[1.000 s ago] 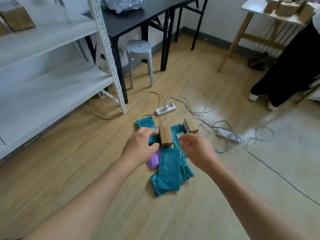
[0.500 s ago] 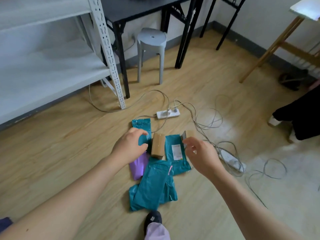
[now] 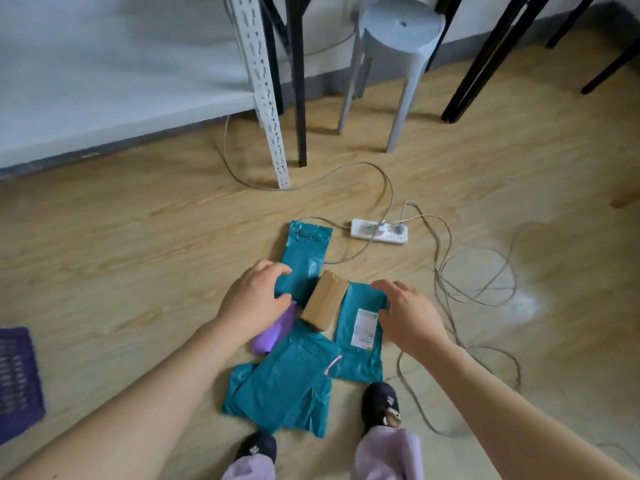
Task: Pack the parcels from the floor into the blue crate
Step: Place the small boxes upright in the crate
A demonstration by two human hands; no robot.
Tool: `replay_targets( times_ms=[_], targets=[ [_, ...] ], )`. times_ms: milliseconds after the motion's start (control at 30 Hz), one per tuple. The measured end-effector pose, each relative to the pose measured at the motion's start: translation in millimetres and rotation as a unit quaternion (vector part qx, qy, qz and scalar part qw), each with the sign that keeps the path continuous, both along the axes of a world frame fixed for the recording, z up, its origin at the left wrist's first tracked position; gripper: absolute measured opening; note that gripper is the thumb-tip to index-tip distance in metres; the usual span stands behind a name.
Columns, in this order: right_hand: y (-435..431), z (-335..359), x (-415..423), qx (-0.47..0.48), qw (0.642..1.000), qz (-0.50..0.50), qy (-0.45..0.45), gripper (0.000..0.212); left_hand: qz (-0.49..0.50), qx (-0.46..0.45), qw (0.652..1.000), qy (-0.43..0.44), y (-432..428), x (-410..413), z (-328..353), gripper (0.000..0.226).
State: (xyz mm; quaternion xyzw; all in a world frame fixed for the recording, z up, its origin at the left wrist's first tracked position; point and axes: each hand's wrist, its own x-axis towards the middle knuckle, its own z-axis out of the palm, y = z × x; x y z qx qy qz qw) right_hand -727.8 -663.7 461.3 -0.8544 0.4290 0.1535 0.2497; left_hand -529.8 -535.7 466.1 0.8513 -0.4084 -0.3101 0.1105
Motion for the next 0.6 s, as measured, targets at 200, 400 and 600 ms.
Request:
replay_targets(
  times_ms=[200,400,600],
  targets=[
    [-56,-109,12,0.022,0.990,0.130,0.057,0.064,0.086,0.027,0.996,0.019,-45,-22,-109,0.054],
    [-72,-239,36,-0.027,0.949,0.289,0.120,0.082,0.088,0.075,0.993,0.021,-58,-24,-244,0.066],
    [-55,-357,77,-0.075,0.865,0.475,0.144,0.090,0.163,0.052,0.984,0.052,-37,-22,-357,0.071]
  ],
)
